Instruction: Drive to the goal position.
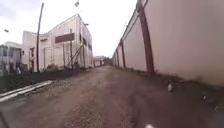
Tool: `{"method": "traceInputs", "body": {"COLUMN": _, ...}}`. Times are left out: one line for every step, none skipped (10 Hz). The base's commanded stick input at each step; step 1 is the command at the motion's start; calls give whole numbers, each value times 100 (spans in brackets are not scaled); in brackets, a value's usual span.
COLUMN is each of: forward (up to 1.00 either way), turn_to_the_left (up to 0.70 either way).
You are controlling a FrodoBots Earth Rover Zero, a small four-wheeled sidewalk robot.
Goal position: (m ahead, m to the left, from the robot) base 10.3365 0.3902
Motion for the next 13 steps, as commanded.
{"method": "traceInputs", "body": {"forward": 85, "turn_to_the_left": 0}}
{"method": "traceInputs", "body": {"forward": 85, "turn_to_the_left": 0}}
{"method": "traceInputs", "body": {"forward": 85, "turn_to_the_left": 0}}
{"method": "traceInputs", "body": {"forward": 0, "turn_to_the_left": 0}}
{"method": "traceInputs", "body": {"forward": 0, "turn_to_the_left": 0}}
{"method": "traceInputs", "body": {"forward": 0, "turn_to_the_left": 0}}
{"method": "traceInputs", "body": {"forward": 0, "turn_to_the_left": 0}}
{"method": "traceInputs", "body": {"forward": 0, "turn_to_the_left": 0}}
{"method": "traceInputs", "body": {"forward": 0, "turn_to_the_left": 0}}
{"method": "traceInputs", "body": {"forward": 0, "turn_to_the_left": 0}}
{"method": "traceInputs", "body": {"forward": 0, "turn_to_the_left": 0}}
{"method": "traceInputs", "body": {"forward": 0, "turn_to_the_left": 0}}
{"method": "traceInputs", "body": {"forward": 24, "turn_to_the_left": 0}}
